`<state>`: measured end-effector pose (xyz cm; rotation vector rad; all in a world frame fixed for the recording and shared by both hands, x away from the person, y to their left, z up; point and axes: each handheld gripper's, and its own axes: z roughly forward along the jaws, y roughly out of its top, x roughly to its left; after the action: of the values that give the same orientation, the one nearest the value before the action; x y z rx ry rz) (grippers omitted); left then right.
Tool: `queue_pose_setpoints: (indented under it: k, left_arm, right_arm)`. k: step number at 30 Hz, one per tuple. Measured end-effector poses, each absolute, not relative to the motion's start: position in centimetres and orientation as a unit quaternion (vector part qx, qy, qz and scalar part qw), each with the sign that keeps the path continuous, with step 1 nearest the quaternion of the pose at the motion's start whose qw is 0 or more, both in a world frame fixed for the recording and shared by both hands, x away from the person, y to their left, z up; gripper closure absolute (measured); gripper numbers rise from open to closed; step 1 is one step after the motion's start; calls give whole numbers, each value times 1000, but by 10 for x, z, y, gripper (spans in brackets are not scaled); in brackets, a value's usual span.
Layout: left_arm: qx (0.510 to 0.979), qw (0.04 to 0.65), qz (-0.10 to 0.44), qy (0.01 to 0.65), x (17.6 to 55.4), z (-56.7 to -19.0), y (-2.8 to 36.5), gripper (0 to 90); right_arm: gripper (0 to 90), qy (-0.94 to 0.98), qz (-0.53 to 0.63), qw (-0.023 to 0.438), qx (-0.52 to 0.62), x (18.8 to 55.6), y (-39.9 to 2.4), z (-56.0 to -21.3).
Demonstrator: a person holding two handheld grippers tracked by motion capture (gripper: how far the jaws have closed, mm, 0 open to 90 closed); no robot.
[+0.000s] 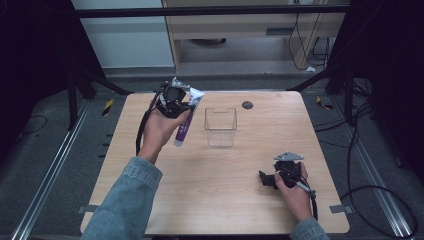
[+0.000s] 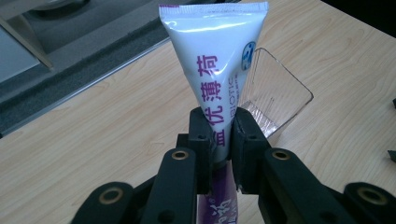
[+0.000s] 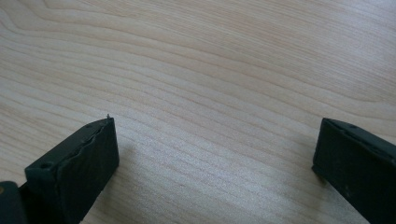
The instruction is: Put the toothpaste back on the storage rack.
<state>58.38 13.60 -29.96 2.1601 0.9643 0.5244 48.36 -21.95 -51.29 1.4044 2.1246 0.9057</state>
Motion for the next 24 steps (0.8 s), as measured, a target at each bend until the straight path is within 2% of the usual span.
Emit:
queue_pose_setpoints:
  k: [14,24]
  left_arm:
    - [826,363,198,382,592,-287,139,797]
    - [823,369,215,375,594,-263,137,797]
  right_arm:
    - [4,767,327,216,507,484,-221,-513]
    - [4,767,327,216,508,484,-221,-513]
